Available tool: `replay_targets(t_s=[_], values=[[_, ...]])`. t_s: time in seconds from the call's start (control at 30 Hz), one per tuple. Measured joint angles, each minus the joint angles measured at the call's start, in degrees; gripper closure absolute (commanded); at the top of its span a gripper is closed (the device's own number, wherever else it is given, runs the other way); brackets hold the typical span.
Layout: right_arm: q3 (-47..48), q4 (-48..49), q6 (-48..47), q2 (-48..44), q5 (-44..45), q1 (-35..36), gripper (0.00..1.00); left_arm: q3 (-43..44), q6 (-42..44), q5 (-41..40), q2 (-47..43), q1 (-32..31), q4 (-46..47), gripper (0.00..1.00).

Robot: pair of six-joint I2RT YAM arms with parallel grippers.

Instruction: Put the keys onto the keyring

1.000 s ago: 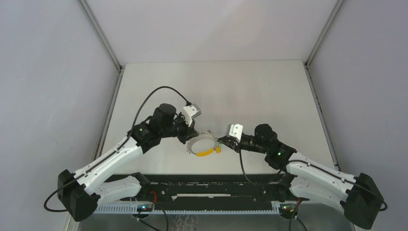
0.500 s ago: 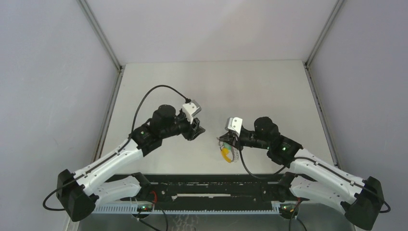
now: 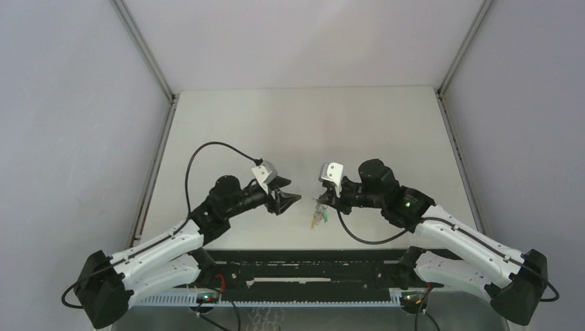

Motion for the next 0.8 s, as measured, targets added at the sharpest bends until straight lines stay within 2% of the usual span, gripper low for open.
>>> replay_targets(t_s=[0.3,0.5,0.8], values=[[4.35,-5.22,-5.01,1.99,-2.73,-0.04,1.00,-0.24,-1.97,5.40,7.56,0.00,14.82,0.34],[7.89,-7.78,-8.13,4.31,-4.35,-0.04,1.00,-0.24,-1.92,8.37,10.27,0.00,17.86,0.33],[9.66,-9.64,-10.54,5.40,-7.56,-0.33,1.00,-0.24,-1.97,8.72,11.93,0.00,19.76,0.33]])
